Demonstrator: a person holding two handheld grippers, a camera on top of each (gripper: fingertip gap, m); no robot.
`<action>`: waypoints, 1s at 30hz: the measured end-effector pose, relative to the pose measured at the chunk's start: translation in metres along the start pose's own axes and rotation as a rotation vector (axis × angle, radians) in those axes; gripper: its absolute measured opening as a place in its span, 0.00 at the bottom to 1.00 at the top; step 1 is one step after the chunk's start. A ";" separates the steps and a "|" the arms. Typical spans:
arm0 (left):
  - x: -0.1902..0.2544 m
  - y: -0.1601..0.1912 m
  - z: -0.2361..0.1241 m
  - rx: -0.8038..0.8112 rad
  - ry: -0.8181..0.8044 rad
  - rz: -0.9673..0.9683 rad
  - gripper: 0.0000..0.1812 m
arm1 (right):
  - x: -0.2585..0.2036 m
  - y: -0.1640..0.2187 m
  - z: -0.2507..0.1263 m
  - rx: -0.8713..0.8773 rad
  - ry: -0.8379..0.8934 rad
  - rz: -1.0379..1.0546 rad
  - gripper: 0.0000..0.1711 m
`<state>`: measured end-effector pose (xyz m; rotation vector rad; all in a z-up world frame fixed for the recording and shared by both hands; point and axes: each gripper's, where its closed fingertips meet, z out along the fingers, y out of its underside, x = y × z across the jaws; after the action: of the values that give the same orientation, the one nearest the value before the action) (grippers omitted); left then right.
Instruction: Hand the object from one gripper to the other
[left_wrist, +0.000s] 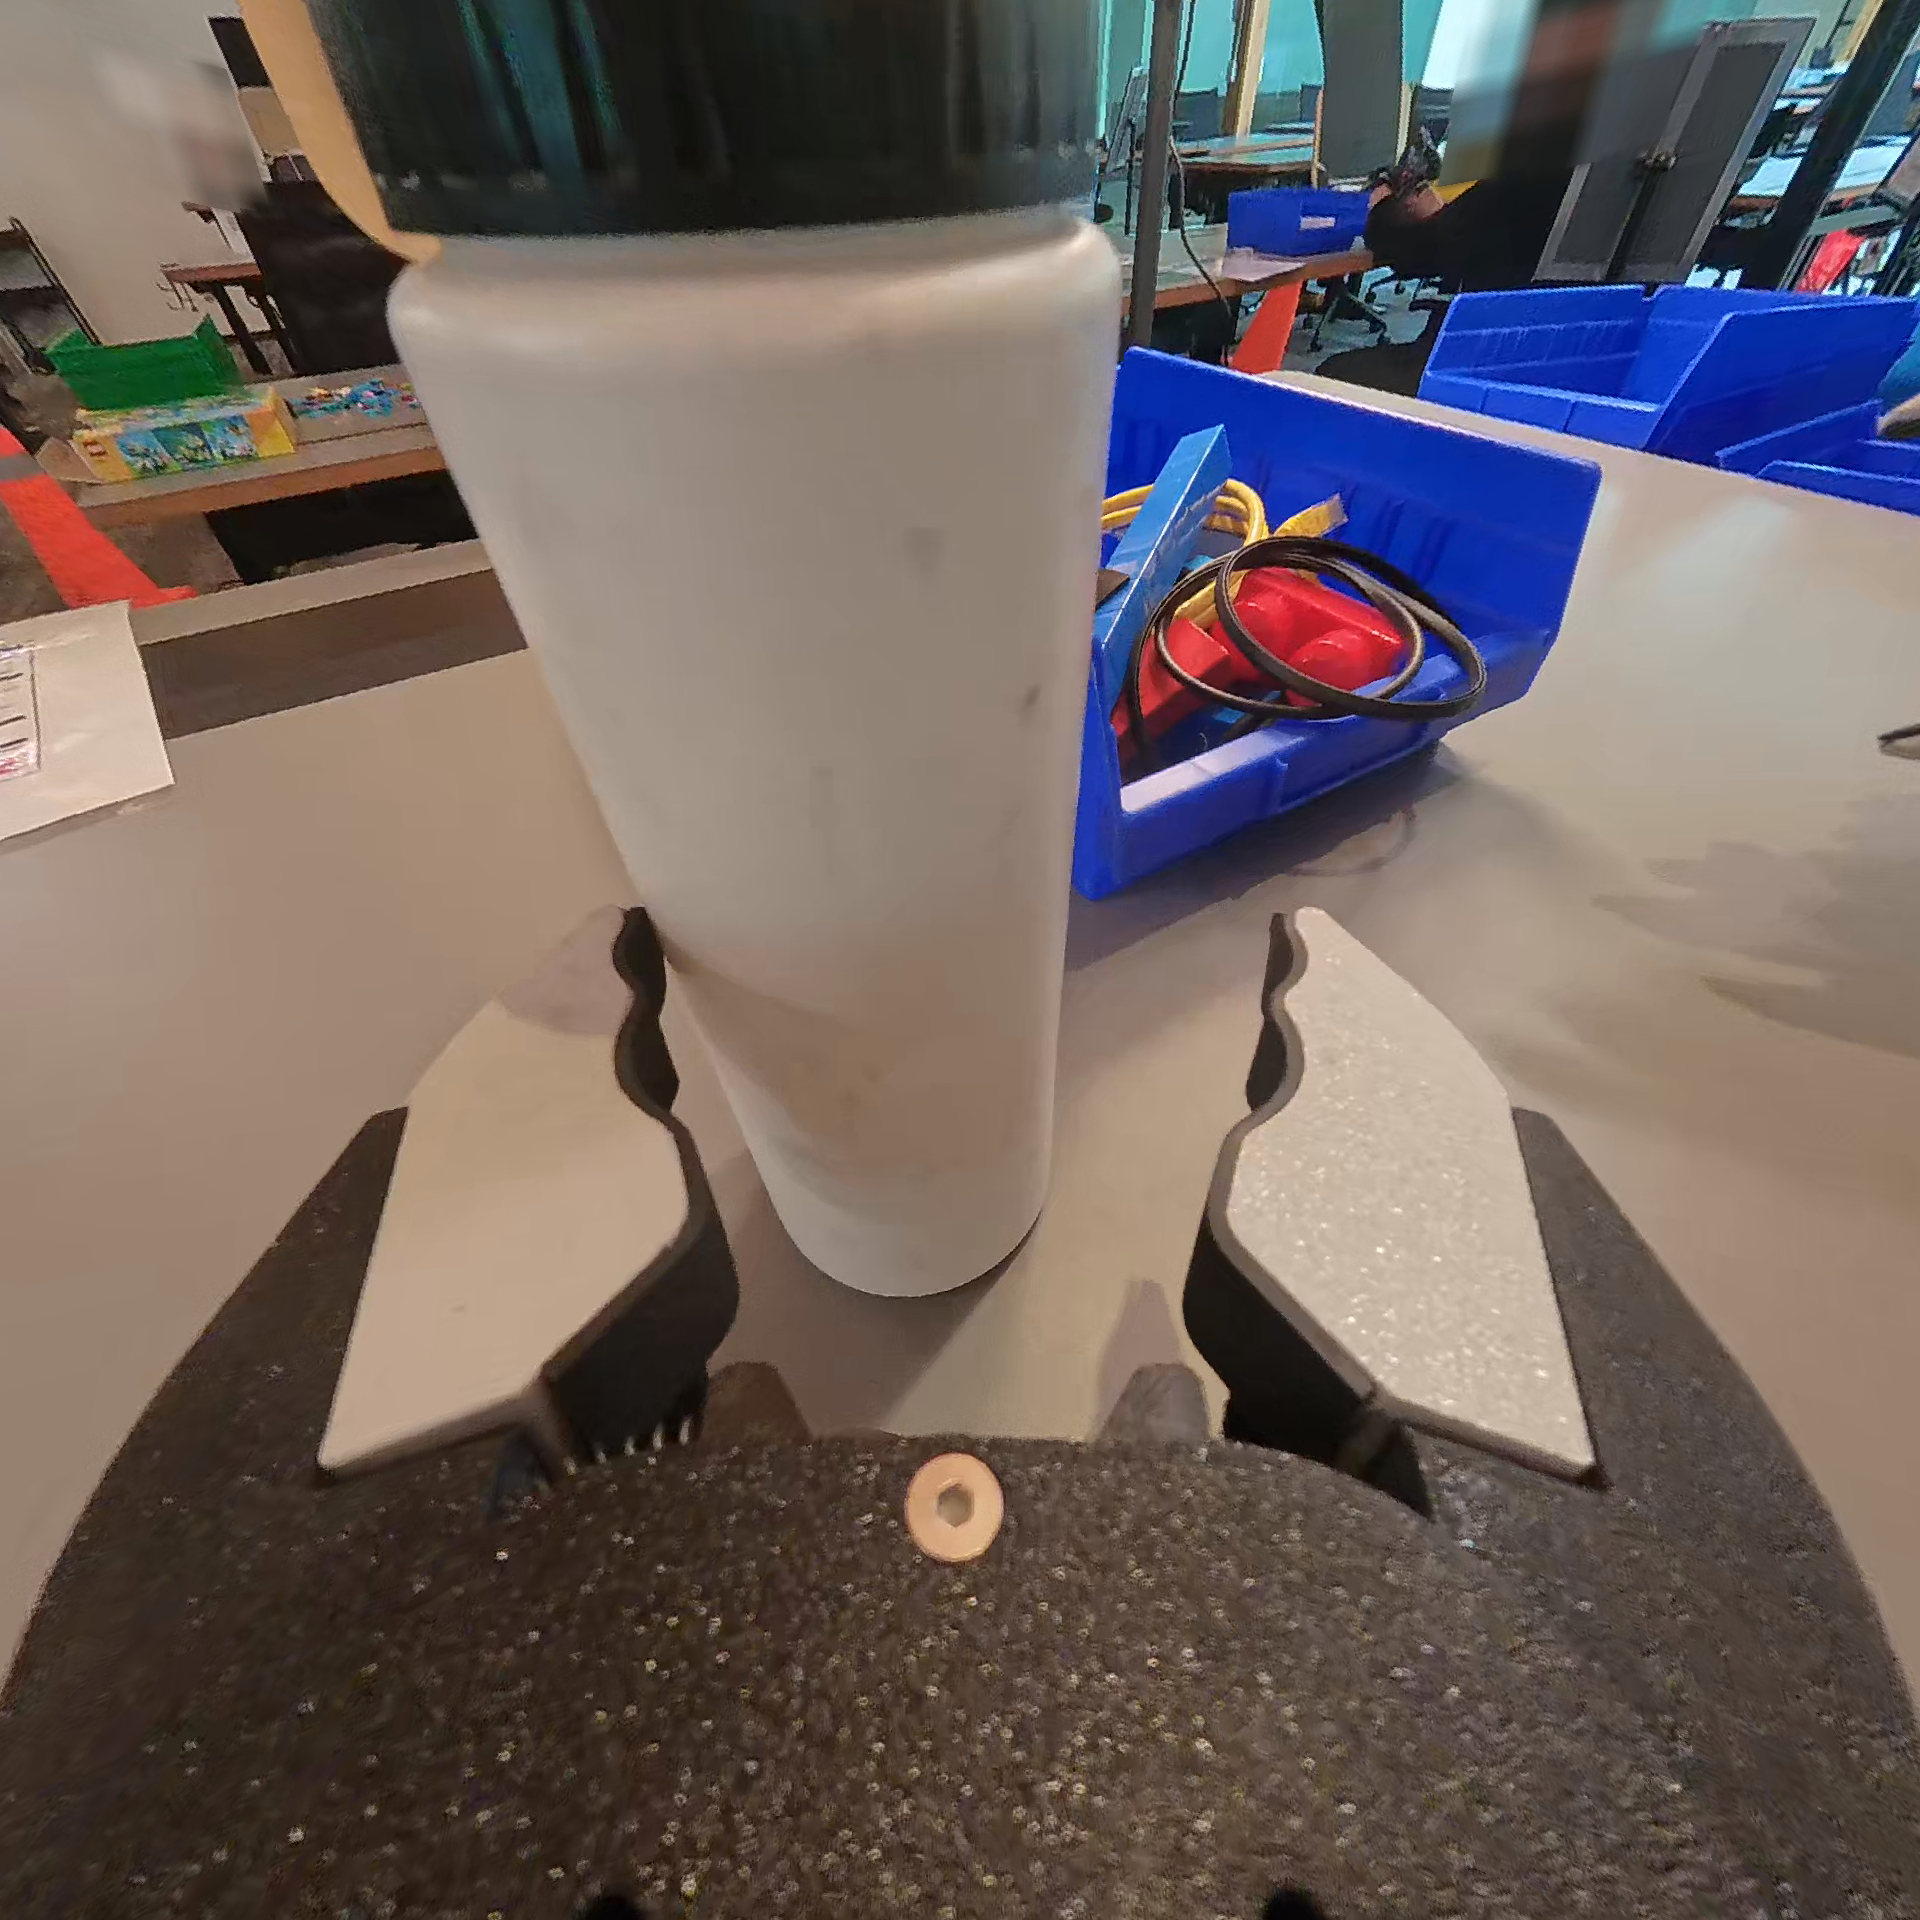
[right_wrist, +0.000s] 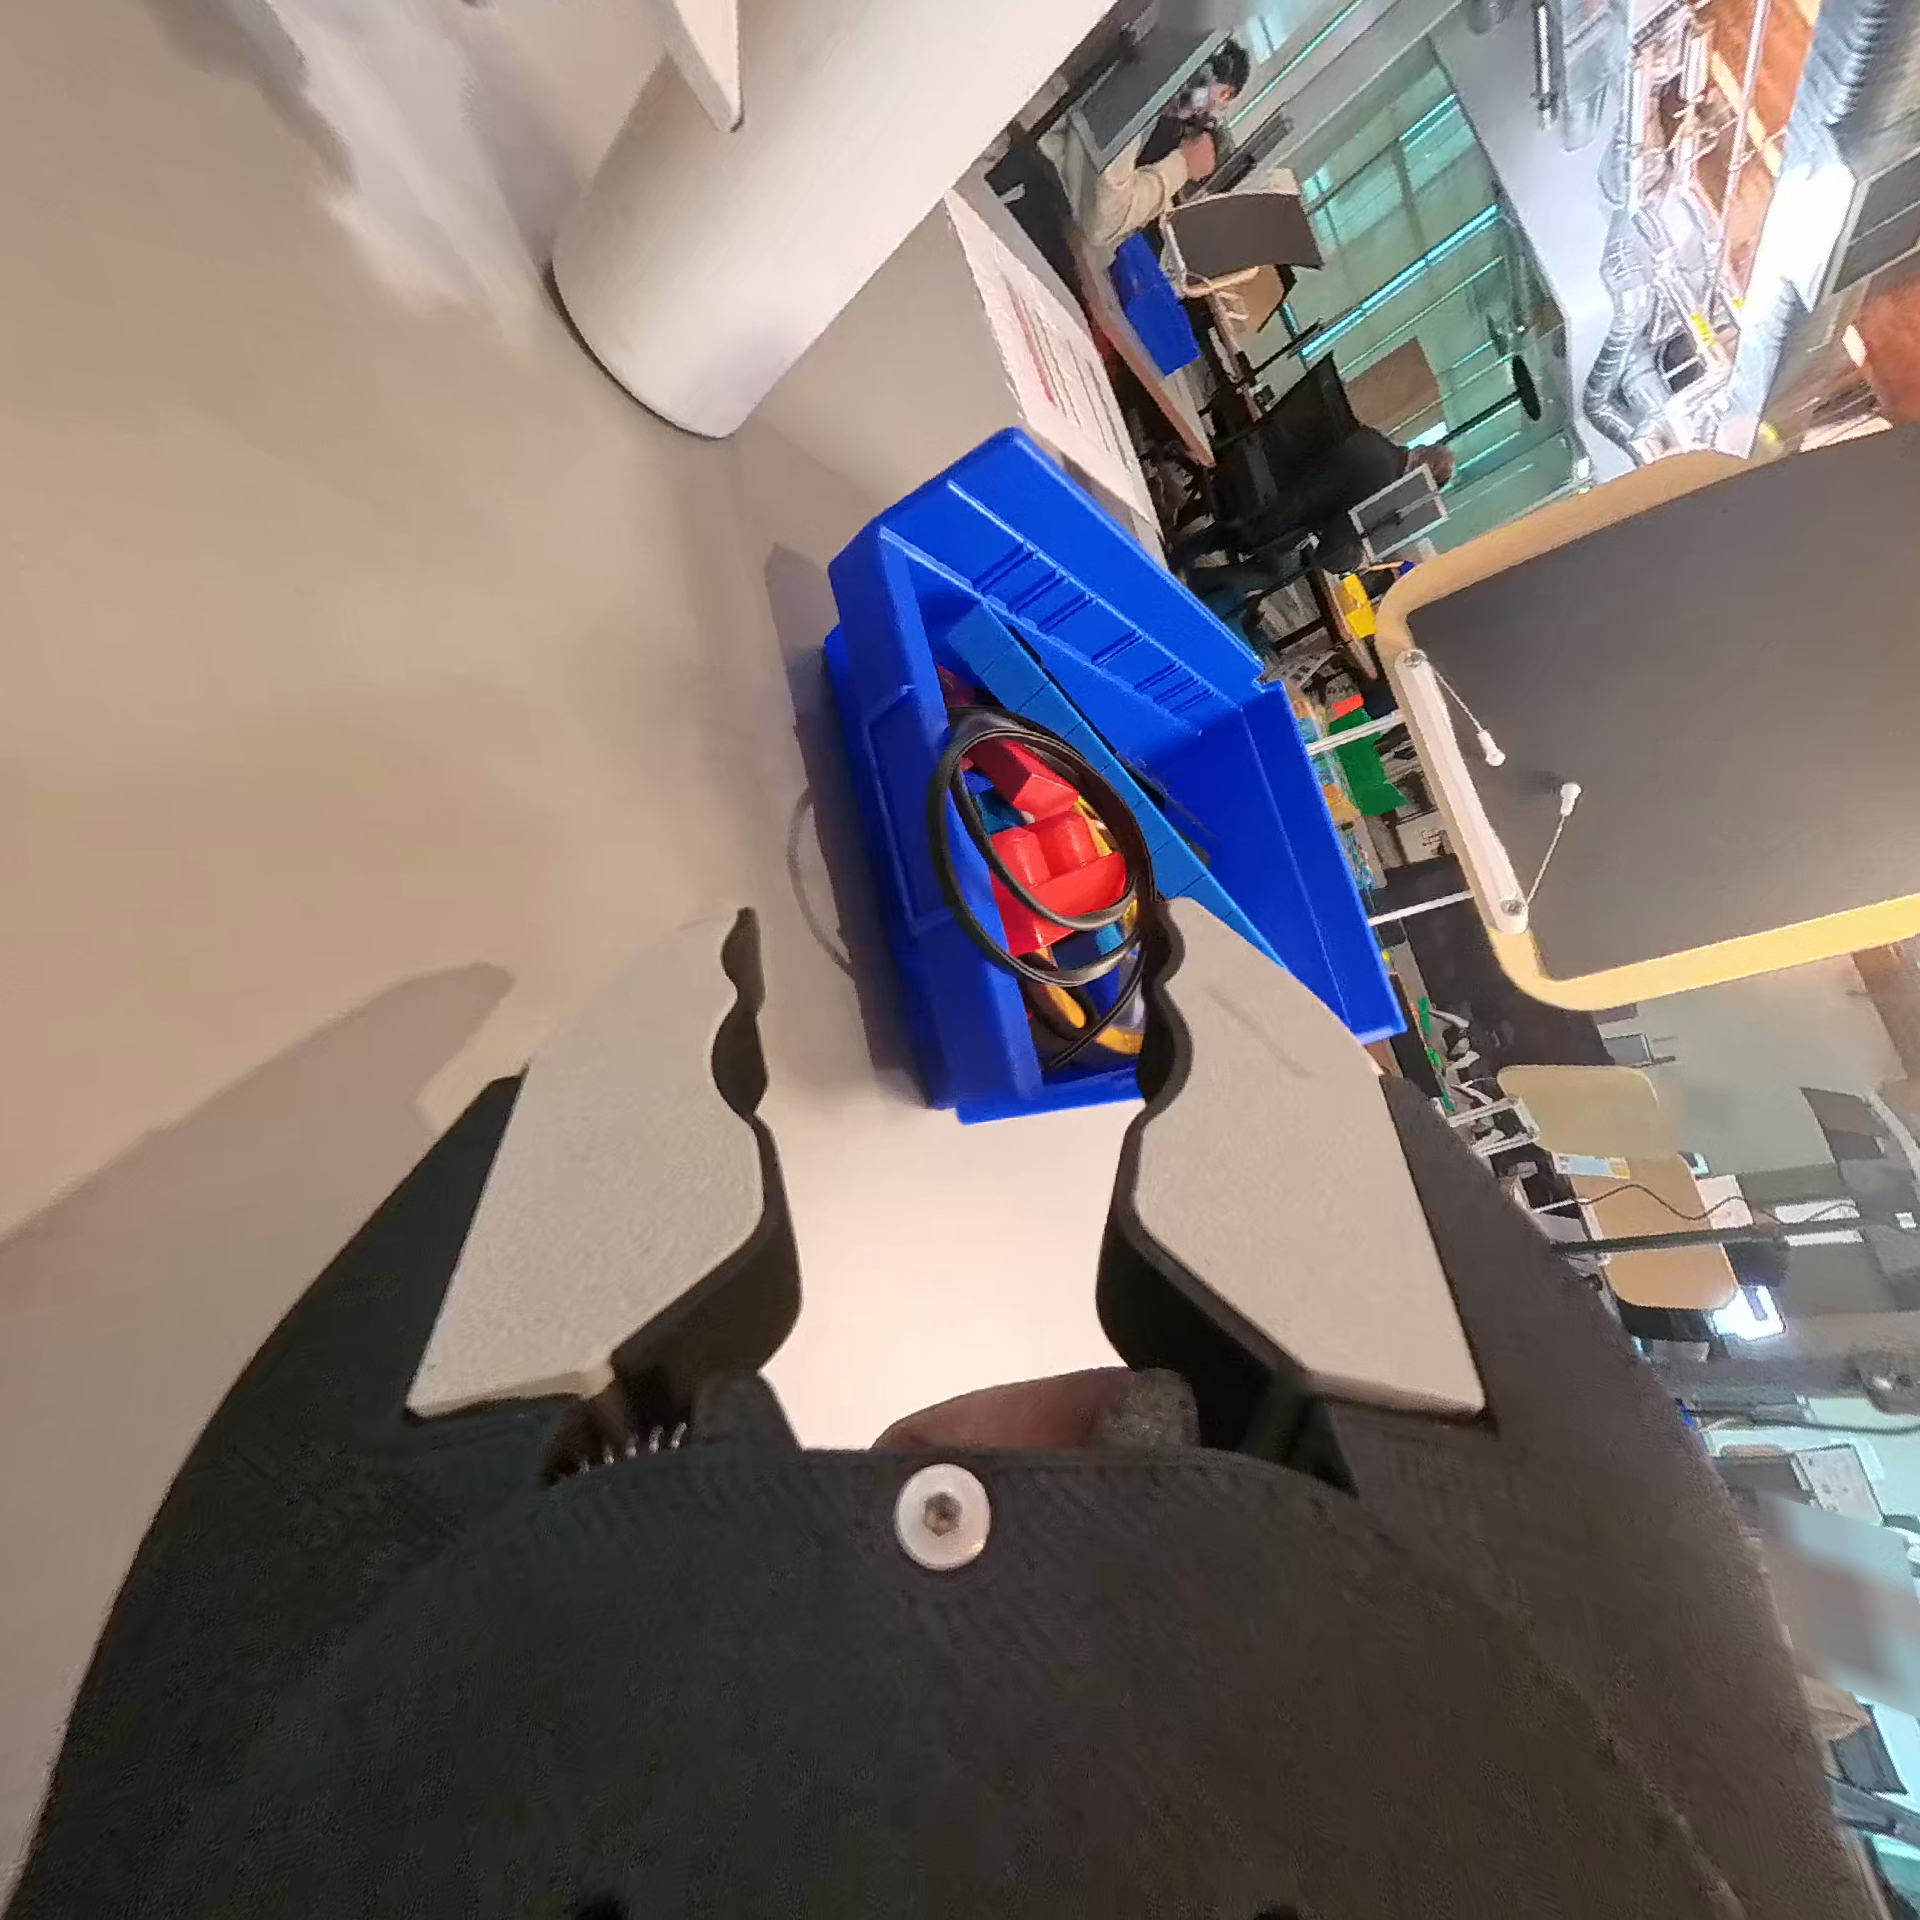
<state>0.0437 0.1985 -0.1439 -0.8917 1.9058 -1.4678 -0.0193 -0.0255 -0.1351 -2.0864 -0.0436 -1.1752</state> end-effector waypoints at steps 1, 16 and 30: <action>0.001 -0.001 0.000 0.001 0.007 -0.002 0.61 | 0.003 0.000 0.003 -0.007 -0.009 -0.010 0.42; 0.005 -0.018 -0.038 0.161 0.228 0.086 0.59 | 0.111 -0.007 0.050 0.011 -0.044 -0.200 0.37; -0.059 -0.008 -0.027 0.222 0.188 -0.066 0.41 | 0.147 0.054 0.209 -0.148 -0.267 -0.673 0.34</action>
<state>0.0612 0.2595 -0.1270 -0.7426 1.8113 -1.8180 0.2381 0.0170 -0.1218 -2.4327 -0.8636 -1.2826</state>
